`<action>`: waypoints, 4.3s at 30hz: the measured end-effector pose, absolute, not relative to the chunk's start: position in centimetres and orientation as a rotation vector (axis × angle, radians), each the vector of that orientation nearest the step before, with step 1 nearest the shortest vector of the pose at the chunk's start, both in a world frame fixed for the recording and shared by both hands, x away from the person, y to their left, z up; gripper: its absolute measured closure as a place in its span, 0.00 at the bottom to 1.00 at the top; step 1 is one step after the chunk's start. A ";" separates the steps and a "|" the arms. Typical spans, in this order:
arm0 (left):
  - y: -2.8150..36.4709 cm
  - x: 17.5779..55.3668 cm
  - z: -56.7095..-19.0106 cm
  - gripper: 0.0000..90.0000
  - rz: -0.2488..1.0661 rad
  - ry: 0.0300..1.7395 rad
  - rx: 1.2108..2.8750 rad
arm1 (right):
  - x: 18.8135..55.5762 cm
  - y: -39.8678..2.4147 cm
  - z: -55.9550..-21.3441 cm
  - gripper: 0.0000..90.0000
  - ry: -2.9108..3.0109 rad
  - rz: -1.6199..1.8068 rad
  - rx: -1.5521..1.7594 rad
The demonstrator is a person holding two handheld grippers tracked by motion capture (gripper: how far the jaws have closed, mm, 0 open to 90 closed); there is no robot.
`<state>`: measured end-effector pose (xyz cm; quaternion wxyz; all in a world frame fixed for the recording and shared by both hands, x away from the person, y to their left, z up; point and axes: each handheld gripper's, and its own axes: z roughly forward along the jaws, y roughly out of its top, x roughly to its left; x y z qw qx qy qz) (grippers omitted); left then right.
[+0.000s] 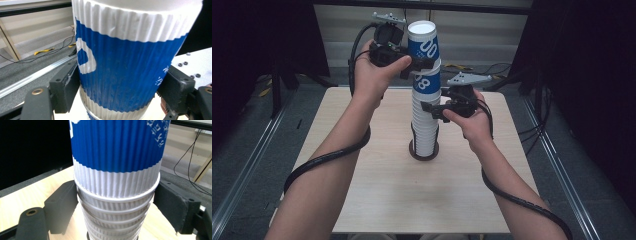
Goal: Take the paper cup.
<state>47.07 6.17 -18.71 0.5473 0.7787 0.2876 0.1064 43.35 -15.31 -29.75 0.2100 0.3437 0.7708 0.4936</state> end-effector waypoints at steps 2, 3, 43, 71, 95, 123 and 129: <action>6.2 47.0 -18.6 0.27 0.257 0.676 1.847 | 43.3 -15.4 -29.8 0.21 2.145 1.371 0.949; 6.3 46.9 -18.5 0.27 0.254 0.678 1.844 | 43.3 -15.4 -29.8 0.22 2.146 1.369 0.948; 12.3 44.8 -19.1 0.27 0.252 0.706 1.818 | 43.0 -15.5 -29.9 0.22 2.137 1.365 0.935; 14.9 44.2 -23.0 0.27 0.234 0.717 1.913 | 42.1 -16.2 -31.1 0.17 2.210 1.349 0.897; 14.3 43.0 -25.5 0.27 0.200 0.647 2.055 | 41.1 -17.4 -32.3 0.15 2.290 1.317 0.868; 13.2 41.3 -29.5 0.27 0.140 0.582 2.159 | 39.6 -18.6 -34.5 0.15 2.365 1.292 0.848; 13.0 41.1 -29.9 0.27 0.134 0.574 2.178 | 39.3 -18.9 -34.9 0.14 2.371 1.292 0.844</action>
